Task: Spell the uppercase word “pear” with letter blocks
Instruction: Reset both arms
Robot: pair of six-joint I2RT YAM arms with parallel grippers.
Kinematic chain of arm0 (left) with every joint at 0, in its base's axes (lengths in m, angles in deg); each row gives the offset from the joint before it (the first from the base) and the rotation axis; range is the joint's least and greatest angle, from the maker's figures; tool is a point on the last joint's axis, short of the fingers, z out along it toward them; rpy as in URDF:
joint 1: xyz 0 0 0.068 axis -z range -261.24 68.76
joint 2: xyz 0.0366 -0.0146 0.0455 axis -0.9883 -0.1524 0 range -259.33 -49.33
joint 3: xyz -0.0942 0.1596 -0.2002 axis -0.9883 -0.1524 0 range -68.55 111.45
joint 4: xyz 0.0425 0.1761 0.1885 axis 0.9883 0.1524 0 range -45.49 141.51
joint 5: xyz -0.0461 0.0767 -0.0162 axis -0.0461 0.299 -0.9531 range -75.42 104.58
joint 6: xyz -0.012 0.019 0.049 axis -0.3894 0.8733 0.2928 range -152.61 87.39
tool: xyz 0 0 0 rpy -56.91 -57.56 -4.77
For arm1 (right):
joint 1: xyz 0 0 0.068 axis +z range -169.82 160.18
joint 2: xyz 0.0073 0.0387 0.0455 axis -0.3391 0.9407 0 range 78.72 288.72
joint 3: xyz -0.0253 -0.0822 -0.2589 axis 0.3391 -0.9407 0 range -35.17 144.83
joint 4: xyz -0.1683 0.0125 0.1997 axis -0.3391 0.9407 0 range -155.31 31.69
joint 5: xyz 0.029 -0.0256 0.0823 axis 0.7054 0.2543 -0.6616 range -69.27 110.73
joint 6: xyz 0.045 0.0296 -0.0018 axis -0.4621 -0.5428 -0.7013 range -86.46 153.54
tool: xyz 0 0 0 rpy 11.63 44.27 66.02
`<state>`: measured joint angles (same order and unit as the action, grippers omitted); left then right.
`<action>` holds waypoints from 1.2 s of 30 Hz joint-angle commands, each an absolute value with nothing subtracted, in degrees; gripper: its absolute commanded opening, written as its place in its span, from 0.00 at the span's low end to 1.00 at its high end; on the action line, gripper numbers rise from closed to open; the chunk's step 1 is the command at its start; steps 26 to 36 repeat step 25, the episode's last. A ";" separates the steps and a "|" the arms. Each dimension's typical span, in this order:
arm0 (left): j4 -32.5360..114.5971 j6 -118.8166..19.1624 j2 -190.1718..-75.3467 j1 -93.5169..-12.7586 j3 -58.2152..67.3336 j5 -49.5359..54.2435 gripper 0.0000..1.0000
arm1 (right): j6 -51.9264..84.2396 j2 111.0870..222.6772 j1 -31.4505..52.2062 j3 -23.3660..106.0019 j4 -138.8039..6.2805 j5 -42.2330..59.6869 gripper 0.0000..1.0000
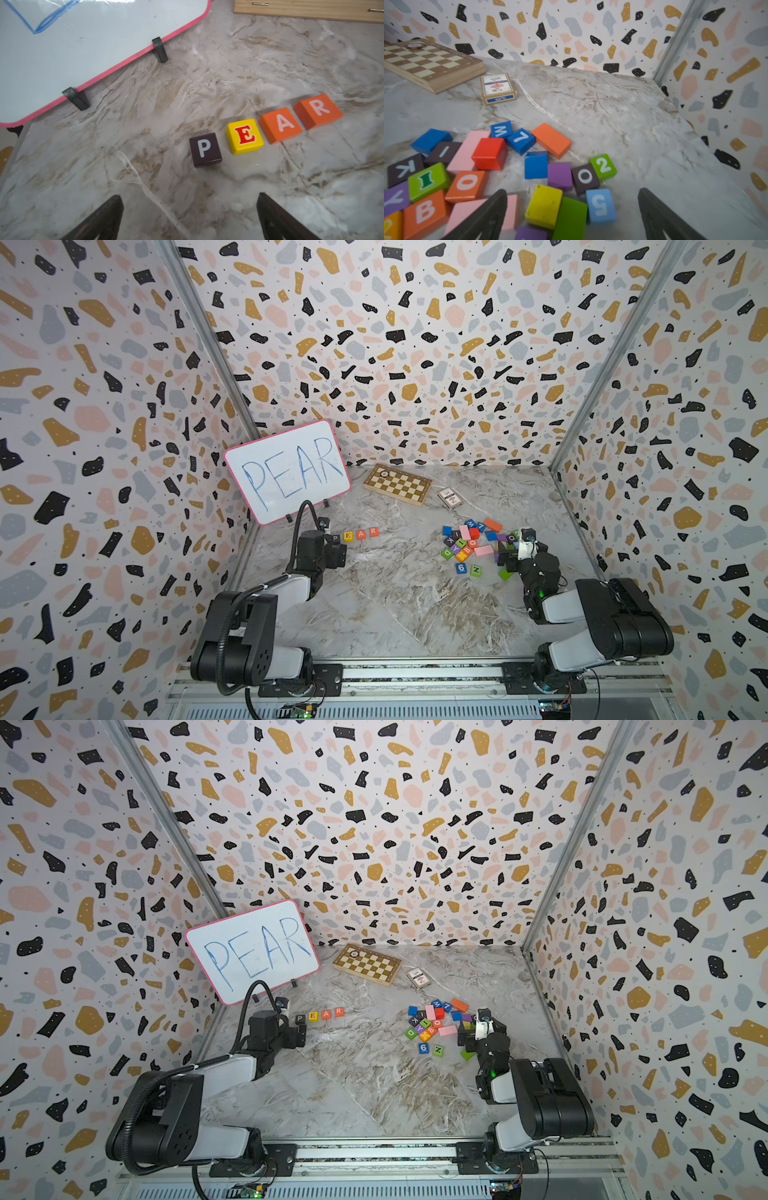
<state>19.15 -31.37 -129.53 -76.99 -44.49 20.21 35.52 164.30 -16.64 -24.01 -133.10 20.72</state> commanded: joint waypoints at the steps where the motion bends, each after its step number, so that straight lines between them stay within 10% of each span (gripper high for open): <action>1: 5.74 -34.01 -129.24 -79.71 -46.04 19.71 0.99 | 34.95 163.76 -16.73 -21.91 -133.34 17.57 0.99; 36: 0.04 -33.76 -130.23 -79.82 -48.77 19.42 0.99 | 35.24 163.77 -17.02 -20.85 -131.18 15.73 0.99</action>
